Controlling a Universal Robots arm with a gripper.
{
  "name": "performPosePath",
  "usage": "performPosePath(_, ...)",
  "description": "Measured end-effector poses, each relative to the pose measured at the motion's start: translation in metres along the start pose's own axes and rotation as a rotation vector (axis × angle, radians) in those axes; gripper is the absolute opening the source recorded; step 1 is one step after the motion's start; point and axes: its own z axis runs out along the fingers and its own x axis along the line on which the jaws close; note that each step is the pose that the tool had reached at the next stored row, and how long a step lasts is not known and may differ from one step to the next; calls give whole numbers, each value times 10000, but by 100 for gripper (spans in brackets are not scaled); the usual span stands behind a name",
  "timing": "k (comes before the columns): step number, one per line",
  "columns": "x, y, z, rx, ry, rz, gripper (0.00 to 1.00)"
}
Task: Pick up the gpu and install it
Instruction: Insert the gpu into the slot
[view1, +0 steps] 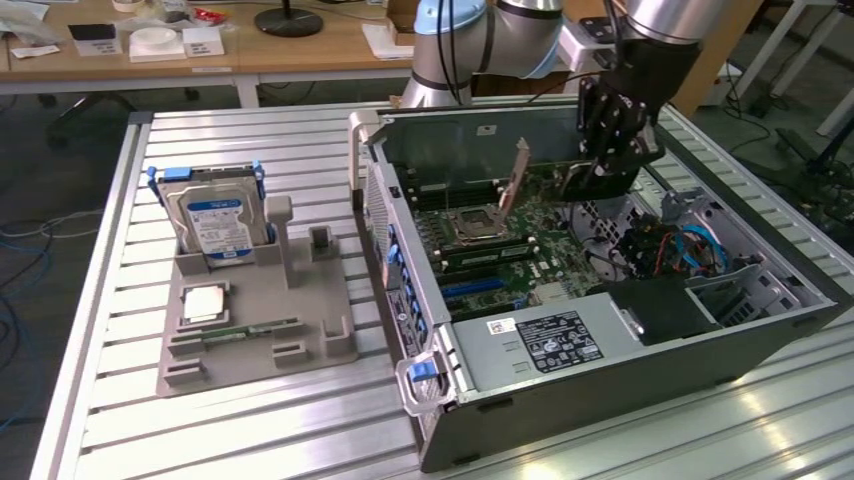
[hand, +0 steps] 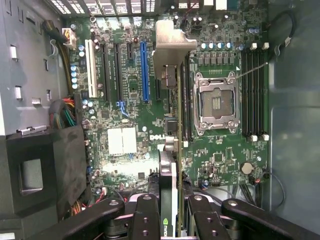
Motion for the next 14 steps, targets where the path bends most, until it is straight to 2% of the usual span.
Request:
performPosePath(7,10,111,9,0,1,0,27)
performPosePath(14,22,125,12,0,-1,0,27)
